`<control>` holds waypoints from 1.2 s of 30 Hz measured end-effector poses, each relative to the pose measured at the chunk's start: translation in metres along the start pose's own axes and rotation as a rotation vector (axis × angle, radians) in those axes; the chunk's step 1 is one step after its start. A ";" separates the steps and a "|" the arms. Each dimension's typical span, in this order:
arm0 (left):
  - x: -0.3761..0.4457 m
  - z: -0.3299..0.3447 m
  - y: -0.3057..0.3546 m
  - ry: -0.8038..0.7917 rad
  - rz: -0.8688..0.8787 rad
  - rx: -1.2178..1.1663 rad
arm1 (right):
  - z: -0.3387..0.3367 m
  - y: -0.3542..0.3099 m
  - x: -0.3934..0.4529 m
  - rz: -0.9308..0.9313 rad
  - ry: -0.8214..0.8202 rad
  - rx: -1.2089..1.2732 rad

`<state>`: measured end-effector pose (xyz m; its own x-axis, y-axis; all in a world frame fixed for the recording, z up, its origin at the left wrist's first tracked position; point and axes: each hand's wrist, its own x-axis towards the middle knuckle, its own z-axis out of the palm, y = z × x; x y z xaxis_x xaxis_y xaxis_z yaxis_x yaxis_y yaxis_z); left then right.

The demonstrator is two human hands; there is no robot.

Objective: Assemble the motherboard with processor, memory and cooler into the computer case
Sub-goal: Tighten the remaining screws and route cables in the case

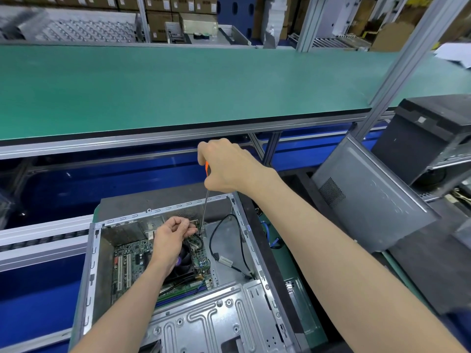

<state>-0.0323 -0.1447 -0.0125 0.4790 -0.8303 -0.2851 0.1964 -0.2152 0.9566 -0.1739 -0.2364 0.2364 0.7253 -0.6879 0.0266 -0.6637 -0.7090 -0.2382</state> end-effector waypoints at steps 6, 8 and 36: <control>0.002 0.001 -0.002 0.007 0.012 0.005 | 0.011 0.002 0.001 0.082 0.140 -0.072; 0.003 0.001 -0.002 0.009 0.015 0.009 | 0.009 0.002 0.003 0.065 0.088 0.003; -0.012 -0.013 0.021 0.111 -0.210 -0.048 | -0.058 0.001 -0.007 0.063 0.302 0.150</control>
<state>-0.0228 -0.1325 0.0101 0.5141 -0.7075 -0.4850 0.3405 -0.3506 0.8724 -0.1900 -0.2416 0.2925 0.5816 -0.7606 0.2885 -0.6551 -0.6481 -0.3884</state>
